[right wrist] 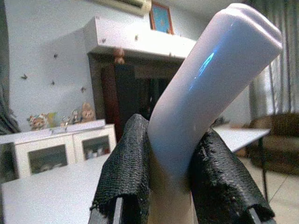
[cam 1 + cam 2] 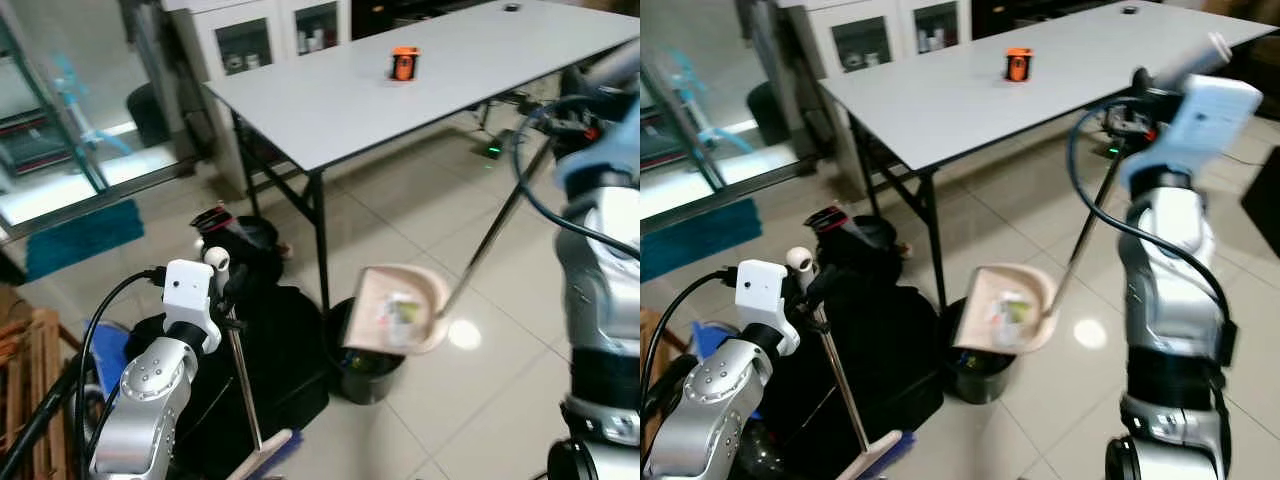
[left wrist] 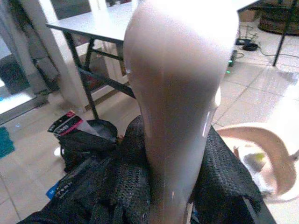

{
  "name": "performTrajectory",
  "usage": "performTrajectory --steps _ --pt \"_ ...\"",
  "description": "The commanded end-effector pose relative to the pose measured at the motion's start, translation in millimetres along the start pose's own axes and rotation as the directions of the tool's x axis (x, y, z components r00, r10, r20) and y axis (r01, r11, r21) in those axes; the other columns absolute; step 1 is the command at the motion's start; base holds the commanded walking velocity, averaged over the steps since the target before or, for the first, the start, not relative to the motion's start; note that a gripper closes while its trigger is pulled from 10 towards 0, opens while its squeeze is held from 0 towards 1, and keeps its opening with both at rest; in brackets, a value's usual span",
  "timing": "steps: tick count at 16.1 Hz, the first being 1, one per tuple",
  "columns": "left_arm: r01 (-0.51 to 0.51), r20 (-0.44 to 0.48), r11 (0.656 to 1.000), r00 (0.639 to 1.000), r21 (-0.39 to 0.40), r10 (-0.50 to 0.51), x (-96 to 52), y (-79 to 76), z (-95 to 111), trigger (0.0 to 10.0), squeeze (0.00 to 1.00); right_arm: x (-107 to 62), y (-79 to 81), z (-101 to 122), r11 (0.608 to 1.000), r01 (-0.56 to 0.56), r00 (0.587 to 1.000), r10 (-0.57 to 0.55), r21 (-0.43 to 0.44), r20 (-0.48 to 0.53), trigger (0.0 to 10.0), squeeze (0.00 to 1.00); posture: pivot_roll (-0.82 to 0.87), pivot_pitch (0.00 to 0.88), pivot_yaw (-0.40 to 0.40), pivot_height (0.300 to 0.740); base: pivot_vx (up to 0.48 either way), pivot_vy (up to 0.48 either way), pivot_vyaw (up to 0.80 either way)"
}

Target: Sweep floor

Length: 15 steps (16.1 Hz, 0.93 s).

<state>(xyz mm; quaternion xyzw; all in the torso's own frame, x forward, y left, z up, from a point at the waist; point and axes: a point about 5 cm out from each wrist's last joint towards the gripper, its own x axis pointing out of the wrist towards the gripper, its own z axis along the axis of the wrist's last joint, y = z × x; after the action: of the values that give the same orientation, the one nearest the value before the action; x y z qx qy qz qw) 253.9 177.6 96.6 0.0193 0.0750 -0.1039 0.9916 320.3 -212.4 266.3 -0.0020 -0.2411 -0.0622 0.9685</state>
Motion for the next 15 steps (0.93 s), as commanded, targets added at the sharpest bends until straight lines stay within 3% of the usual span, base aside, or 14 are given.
performTrajectory --steps 1,4,9,15 --pt "-0.015 0.036 1.0 0.999 0.025 0.014 -0.1 2.9 11 10.0 0.0 7.4 15.4 11 0.998 -0.054 0.994 0.052 0.014 0.101 10.0 0.0 0.05 0.013 0.096 0.74 0.0 0.0 0.0" --pt "-0.013 0.037 1.0 0.999 0.026 0.012 0.3 1.8 12 10.0 0.0 8.0 37.2 1 0.99 -0.142 0.981 0.143 -0.017 0.133 10.0 0.0 0.06 0.019 0.097 0.74 0.0 0.0 0.0" --pt "-0.017 0.025 1.0 1.0 0.022 0.016 0.9 5.7 5 10.0 0.0 -0.7 79.1 -12 0.952 -0.291 0.926 0.305 -0.095 0.222 10.0 0.0 0.07 0.024 0.094 0.74 0.0 0.0 0.0" --pt "-0.022 0.013 1.0 1.0 0.021 0.022 -2.9 9.6 0 10.0 0.0 2.5 85.5 -17 0.961 -0.249 0.925 0.272 -0.118 0.267 10.0 0.0 0.09 0.058 0.1 0.74 0.0 0.0 0.0"
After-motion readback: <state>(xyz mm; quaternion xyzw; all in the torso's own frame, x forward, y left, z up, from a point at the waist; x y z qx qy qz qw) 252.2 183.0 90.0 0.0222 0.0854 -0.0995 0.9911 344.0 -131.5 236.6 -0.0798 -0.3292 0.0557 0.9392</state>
